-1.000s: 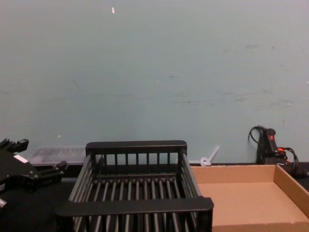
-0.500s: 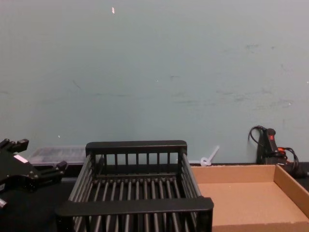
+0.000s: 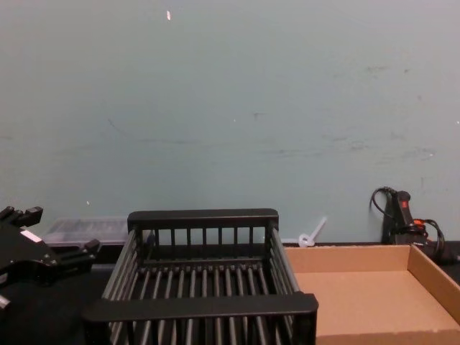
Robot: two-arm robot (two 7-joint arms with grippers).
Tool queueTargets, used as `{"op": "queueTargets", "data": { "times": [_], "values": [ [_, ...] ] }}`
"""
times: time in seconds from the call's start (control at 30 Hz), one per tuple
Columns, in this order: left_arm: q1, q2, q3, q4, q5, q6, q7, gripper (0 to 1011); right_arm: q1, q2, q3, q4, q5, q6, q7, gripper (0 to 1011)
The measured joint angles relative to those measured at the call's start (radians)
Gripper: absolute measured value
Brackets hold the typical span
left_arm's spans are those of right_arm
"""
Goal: Pick up the white tape and place it into the black box , Pick up the silver tape and place it into the brown box.
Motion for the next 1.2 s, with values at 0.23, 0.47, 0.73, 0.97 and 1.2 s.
{"op": "queueTargets", "data": {
  "times": [0.23,0.47,0.73,0.97,1.2],
  "values": [
    [0.0,0.0,0.0,0.0,0.0,0.0,0.0,1001,0.001,-0.004,0.001,0.005,-0.003,0.002,0.004,1002],
    [0.0,0.0,0.0,0.0,0.0,0.0,0.0,1001,0.0,-0.004,0.001,0.005,-0.008,0.004,0.008,1002],
    [0.0,0.0,0.0,0.0,0.0,0.0,0.0,1002,-0.001,-0.007,0.003,0.003,-0.012,0.003,0.008,1002],
    [0.0,0.0,0.0,0.0,0.0,0.0,0.0,1001,-0.002,-0.006,0.003,0.003,-0.012,0.002,0.008,1002],
    [0.0,0.0,0.0,0.0,0.0,0.0,0.0,1001,-0.002,-0.006,0.003,0.003,-0.012,0.002,0.008,1002]
  ]
}}
